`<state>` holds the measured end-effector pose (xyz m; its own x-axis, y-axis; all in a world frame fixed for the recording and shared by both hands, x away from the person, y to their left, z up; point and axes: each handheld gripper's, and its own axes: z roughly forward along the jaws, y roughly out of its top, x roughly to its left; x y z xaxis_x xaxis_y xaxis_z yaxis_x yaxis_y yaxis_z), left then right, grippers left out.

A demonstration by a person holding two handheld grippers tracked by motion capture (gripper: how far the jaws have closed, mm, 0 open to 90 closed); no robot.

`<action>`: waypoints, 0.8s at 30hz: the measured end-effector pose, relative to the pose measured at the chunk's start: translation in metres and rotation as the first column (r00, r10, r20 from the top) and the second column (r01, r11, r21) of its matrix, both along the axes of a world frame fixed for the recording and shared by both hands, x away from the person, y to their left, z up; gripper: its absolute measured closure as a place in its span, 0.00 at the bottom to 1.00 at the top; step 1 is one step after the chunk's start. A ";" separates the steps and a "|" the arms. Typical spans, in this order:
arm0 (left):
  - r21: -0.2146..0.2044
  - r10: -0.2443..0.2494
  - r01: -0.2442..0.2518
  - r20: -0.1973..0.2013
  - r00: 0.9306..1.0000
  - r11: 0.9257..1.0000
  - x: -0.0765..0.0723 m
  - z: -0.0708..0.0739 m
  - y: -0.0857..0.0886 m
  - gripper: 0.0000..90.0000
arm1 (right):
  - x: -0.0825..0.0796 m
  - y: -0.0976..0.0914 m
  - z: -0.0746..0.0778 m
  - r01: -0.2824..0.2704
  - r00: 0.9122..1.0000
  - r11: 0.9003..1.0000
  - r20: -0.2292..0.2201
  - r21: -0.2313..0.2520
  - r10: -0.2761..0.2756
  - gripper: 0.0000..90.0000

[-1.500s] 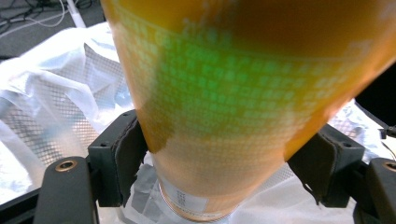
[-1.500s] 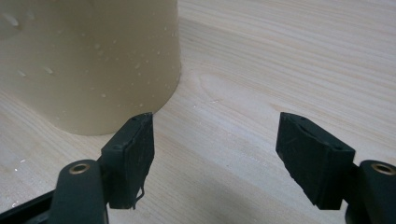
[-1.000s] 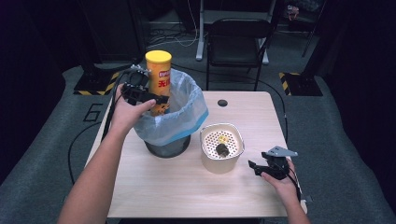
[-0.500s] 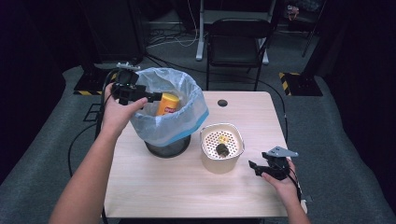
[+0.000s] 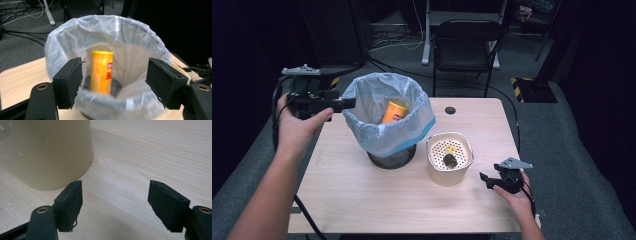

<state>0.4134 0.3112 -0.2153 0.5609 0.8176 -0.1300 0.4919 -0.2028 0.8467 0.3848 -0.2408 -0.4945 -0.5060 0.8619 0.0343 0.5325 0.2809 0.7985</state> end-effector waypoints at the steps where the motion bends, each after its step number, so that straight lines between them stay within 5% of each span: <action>1: 0.010 0.005 -0.005 -0.002 1.000 1.000 -0.004 0.000 0.004 0.33 | 0.000 0.000 0.000 -0.002 1.000 1.000 -0.002 0.000 0.002 0.31; 12: -0.025 0.019 -0.019 -0.013 1.000 1.000 -0.030 -0.021 0.039 0.38 | -0.001 0.002 0.000 0.014 1.000 1.000 -0.006 0.003 -0.014 0.31; 24: -0.032 0.036 -0.037 -0.029 0.999 0.999 -0.044 -0.091 0.057 0.38 | -0.001 0.001 -0.001 -0.002 1.000 1.000 -0.005 -0.006 0.002 0.31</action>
